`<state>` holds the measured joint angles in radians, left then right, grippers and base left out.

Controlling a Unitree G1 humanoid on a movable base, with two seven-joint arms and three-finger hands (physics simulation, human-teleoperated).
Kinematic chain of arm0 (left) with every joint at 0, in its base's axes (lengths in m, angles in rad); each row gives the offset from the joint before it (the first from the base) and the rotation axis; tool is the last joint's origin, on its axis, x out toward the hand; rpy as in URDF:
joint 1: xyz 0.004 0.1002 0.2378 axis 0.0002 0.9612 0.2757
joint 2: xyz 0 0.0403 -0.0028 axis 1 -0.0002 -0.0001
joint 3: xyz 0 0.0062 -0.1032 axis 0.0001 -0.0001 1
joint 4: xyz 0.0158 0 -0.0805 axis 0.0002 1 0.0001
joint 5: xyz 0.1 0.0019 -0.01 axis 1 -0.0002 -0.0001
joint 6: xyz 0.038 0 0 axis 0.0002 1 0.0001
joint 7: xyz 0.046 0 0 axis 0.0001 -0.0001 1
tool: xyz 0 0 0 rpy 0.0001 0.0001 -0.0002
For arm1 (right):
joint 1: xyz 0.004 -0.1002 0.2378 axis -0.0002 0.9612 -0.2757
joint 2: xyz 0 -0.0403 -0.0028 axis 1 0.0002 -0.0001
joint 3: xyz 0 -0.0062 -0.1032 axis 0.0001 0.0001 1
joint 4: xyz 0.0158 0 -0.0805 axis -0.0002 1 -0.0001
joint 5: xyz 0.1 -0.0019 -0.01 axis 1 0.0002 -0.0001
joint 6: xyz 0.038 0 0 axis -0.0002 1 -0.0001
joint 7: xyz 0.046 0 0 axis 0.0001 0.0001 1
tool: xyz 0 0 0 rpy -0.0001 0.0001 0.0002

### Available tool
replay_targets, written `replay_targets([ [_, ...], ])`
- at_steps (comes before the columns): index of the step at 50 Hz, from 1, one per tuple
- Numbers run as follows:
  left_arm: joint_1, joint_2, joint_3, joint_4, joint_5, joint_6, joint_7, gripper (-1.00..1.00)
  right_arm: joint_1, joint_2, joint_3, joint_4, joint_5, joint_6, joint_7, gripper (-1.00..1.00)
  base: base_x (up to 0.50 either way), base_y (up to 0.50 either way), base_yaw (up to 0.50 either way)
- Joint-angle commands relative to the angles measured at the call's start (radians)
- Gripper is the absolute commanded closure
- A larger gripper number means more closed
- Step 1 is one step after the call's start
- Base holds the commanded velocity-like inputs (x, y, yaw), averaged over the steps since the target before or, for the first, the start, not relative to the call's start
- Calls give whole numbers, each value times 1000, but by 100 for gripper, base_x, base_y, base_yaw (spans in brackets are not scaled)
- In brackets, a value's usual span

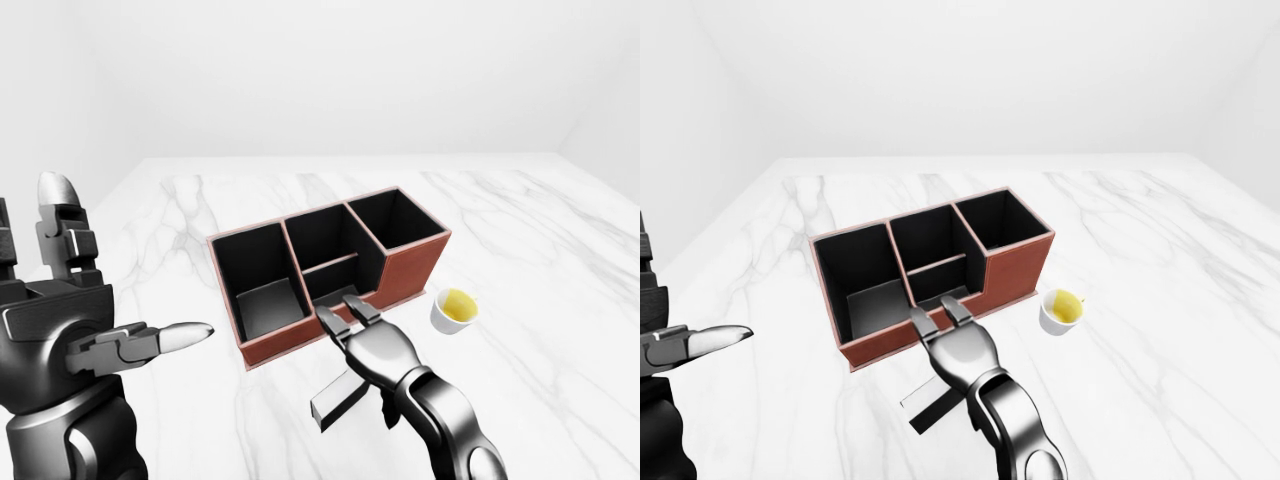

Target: Pick up the book and place it in the front compartment of the caddy.

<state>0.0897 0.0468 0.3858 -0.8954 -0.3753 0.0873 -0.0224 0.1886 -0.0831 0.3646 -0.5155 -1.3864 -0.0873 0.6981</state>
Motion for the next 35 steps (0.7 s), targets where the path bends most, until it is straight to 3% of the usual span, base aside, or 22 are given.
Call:
replay_targets([
  [1, -16, -7, -45, 82, 83, 0, 13, -100, -16, 10, -11, 27, 1, 0, 0, -100, 0, 0, 0],
  [35, -16, -5, -36, 77, 74, 0, 14, -100, 1, 12, 78, 62, -23, 0, 0, -100, 0, 0, 0],
])
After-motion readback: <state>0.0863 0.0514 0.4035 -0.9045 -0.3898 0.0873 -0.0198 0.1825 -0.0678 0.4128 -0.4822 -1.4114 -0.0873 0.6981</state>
